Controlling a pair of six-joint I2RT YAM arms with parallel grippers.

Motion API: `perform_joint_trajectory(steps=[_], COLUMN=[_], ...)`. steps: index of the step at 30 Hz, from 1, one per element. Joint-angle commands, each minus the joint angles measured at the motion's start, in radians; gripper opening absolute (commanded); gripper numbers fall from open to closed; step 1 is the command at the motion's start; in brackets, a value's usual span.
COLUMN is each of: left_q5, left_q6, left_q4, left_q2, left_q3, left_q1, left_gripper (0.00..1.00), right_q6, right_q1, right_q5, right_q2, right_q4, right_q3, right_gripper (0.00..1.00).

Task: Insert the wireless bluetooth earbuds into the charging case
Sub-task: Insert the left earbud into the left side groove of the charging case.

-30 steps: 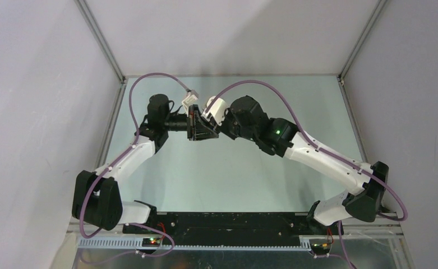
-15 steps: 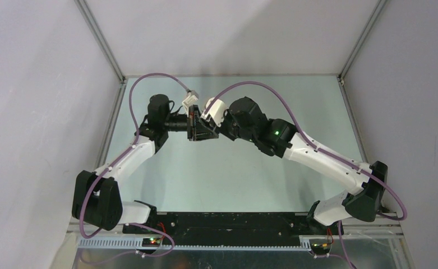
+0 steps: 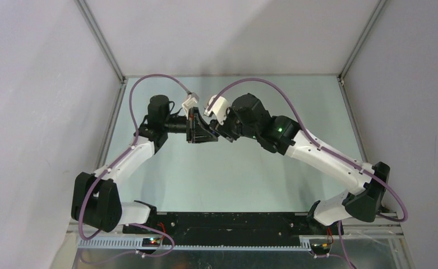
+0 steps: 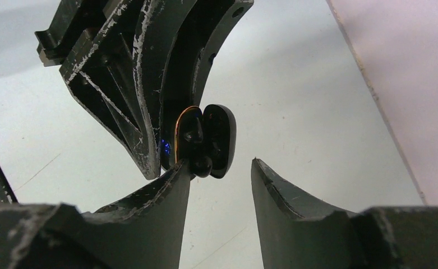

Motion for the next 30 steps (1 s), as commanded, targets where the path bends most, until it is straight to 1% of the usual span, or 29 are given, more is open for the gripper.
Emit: perform_joint_trajectory(steps=[1, 7, 30], left_q5=[-0.007, -0.009, -0.019], left_q6=[0.038, 0.049, 0.061], left_q4=[0.030, 0.025, 0.024], left_q2=[-0.037, -0.040, -0.071], left_q3=[0.020, 0.022, 0.010], left_q1=[-0.007, -0.006, -0.010], left_gripper=[0.00, 0.00, 0.00], right_q6=[0.050, 0.063, 0.058], right_q1=[-0.006, -0.028, -0.026], right_q5=[-0.130, -0.176, -0.166], right_q2=[-0.033, -0.054, -0.045], right_q4=[-0.029, -0.035, -0.028], right_q3=[0.041, 0.040, 0.033], right_gripper=[0.51, 0.55, 0.58])
